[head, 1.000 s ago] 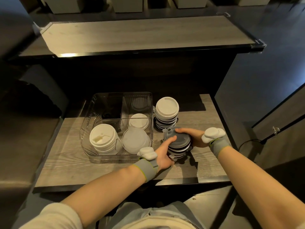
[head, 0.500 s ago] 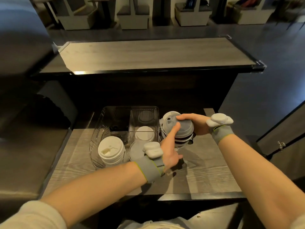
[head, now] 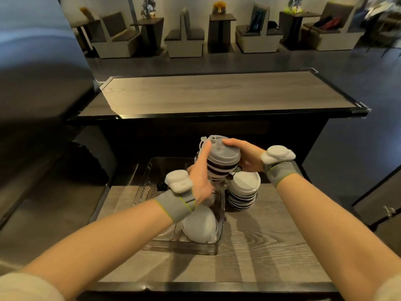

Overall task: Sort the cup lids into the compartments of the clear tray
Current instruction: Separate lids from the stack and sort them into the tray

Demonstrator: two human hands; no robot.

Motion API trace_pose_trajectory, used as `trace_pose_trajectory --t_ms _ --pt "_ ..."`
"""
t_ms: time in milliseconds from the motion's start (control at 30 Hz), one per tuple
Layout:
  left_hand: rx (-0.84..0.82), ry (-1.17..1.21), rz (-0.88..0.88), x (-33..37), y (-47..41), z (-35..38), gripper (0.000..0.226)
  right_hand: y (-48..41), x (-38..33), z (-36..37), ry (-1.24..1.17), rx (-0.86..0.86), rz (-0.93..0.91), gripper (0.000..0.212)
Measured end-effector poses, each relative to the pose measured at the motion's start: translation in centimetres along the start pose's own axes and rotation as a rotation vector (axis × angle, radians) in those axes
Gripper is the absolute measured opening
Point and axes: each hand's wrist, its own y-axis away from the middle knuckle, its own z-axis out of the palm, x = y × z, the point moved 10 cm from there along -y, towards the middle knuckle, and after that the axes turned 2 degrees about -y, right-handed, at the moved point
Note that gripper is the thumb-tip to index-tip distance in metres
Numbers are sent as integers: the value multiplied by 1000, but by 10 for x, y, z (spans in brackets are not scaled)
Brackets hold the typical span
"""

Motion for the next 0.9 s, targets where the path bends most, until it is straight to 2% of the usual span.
trace_pose_trajectory --t_ms 133,233,367,467,567,667,733,900 --pt "-48 -38 -8 27 -7 -40 55 -31 4 32 -92 -33 -50 36" --pt "6 -123 1 37 -15 -81 53 -47 8 45 -34 -15 -30 39" --pt "-10 -71 19 50 -29 -110 60 -63 1 63 -45 16 -17 48" --pt "-70 65 22 54 -36 -116 60 -74 -4 71 -49 49 -14 51" --pt "-120 194 9 51 -42 -121 60 -80 -11 68 97 203 2 51" --pt "-159 259 17 51 -47 -127 58 -78 -47 61 350 414 -257 40" --pt "-155 236 35 53 -51 -132 53 -76 -61 73 421 386 -394 36" --pt "-131 207 69 69 -53 -149 45 -85 -57 101 498 224 -383 55"
